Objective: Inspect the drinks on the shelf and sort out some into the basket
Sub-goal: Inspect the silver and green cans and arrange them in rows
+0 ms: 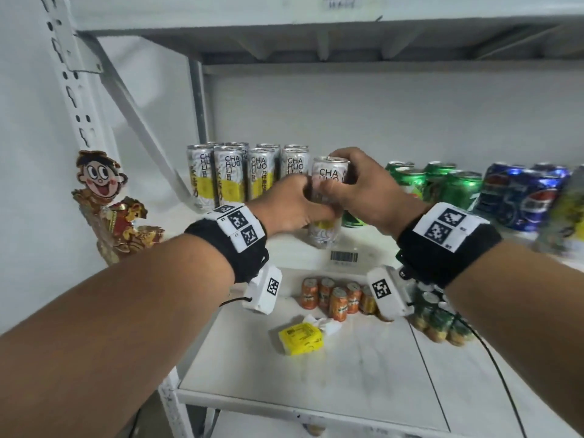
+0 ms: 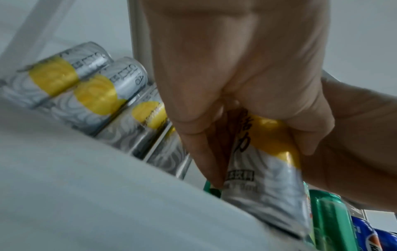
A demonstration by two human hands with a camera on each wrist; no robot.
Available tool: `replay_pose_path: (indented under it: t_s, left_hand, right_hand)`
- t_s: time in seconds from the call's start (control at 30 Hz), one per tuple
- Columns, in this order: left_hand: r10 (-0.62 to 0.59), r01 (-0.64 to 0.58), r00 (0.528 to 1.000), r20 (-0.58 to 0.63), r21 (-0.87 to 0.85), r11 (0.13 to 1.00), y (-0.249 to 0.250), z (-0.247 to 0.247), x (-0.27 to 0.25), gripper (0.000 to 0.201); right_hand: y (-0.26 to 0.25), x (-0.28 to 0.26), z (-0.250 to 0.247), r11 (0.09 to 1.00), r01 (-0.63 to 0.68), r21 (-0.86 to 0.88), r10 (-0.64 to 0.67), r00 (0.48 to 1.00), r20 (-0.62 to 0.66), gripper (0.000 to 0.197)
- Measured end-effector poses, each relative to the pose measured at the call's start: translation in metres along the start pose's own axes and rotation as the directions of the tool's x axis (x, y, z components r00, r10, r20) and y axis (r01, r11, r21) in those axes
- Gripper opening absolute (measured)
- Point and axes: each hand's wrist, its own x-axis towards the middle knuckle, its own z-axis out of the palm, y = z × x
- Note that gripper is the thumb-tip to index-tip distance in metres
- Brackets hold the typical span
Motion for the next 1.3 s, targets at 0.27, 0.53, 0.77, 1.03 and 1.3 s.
replay_pose_path:
  t_s: [0.27,0.53,0.77,1.03,1.3]
  left_hand:
    - [-0.065,0.080,0.996,0.056,-0.317,0.945,-0.037,0.019,0.003,0.049]
    - [-0.024,0.021,1.000,-0.003,-0.367,0.930,-0.048,0.014,-0.002,0.068]
    - [0.001,-0.017,0.999,-0.038,-0.439,0.898,-0.040,0.014,-0.009,0.059]
    - [-0.042,0.006,0.997,-0.069,-0.451,0.892,-0.034,0.015,-0.009,0.057]
    - [-0.056,0.010,0.993,-0.100,-0.406,0.914,-0.033,0.016,-0.009,0.066]
  right_hand:
    - [0.049,-0.026,0.003,0.957,-0.145,0.253,0.133,0.989,0.064,0.031]
    - [0.048,-0.030,0.001,0.909,-0.164,0.382,0.131,0.985,0.112,0.014]
    - [0.054,-0.032,0.001,0.897,-0.107,0.428,0.037,0.985,0.170,0.027]
    - [0.056,-0.031,0.001,0.905,-0.113,0.410,0.009,0.969,0.247,0.025]
    - [0.053,-0.032,0.000,0.906,-0.138,0.401,0.015,0.955,0.296,0.046]
